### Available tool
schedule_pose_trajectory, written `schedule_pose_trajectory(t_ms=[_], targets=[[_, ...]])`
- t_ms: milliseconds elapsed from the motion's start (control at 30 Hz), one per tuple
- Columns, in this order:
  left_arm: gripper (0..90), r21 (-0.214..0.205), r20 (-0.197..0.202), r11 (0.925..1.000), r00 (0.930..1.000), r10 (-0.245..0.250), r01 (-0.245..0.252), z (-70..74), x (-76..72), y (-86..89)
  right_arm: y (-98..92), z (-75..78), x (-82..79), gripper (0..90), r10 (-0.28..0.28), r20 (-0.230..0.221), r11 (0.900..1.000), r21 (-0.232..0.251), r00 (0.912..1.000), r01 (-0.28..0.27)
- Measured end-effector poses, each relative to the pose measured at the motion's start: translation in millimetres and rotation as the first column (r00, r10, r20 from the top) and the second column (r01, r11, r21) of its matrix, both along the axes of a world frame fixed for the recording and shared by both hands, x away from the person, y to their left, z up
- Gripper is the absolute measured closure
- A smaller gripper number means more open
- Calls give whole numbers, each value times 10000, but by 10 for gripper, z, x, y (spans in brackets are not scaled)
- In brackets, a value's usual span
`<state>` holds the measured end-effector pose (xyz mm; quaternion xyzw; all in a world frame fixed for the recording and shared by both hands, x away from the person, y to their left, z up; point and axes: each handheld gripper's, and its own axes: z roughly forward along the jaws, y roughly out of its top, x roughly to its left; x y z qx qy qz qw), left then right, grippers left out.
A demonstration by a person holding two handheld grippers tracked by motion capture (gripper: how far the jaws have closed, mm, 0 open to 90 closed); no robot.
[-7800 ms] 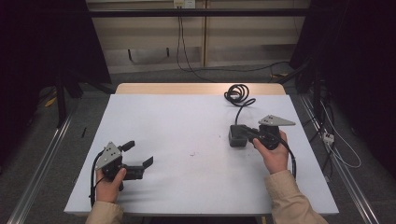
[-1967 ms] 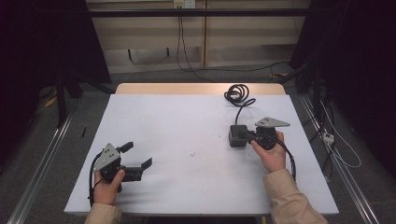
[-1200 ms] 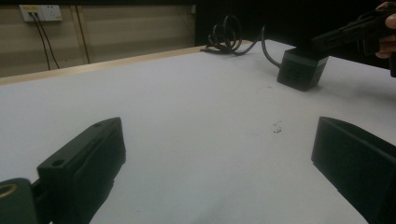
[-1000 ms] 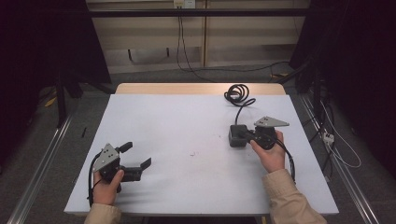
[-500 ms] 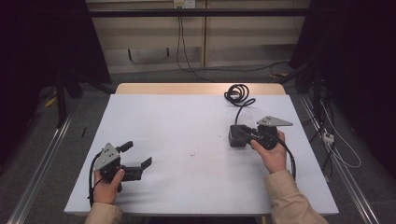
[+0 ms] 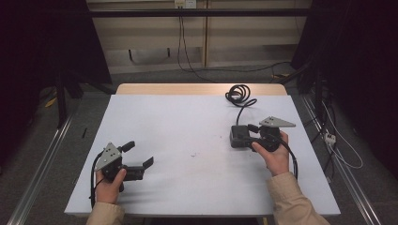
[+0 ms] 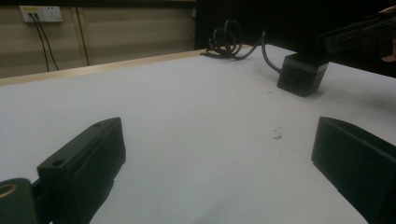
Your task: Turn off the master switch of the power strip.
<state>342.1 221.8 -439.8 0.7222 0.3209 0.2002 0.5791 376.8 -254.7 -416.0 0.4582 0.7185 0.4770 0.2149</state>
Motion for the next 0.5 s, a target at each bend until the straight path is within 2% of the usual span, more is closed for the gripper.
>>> schedule_pose_trajectory(t_ms=[167,500], targets=[[27,2,40,10000,10000,48,-48,5,0,3,-14,14,-27,277,-61,52,9999,109,10000,61],[27,-68,42,10000,10000,61,-61,13,3,-15,-62,-23,-127,196,60,13,9996,292,10000,-60]])
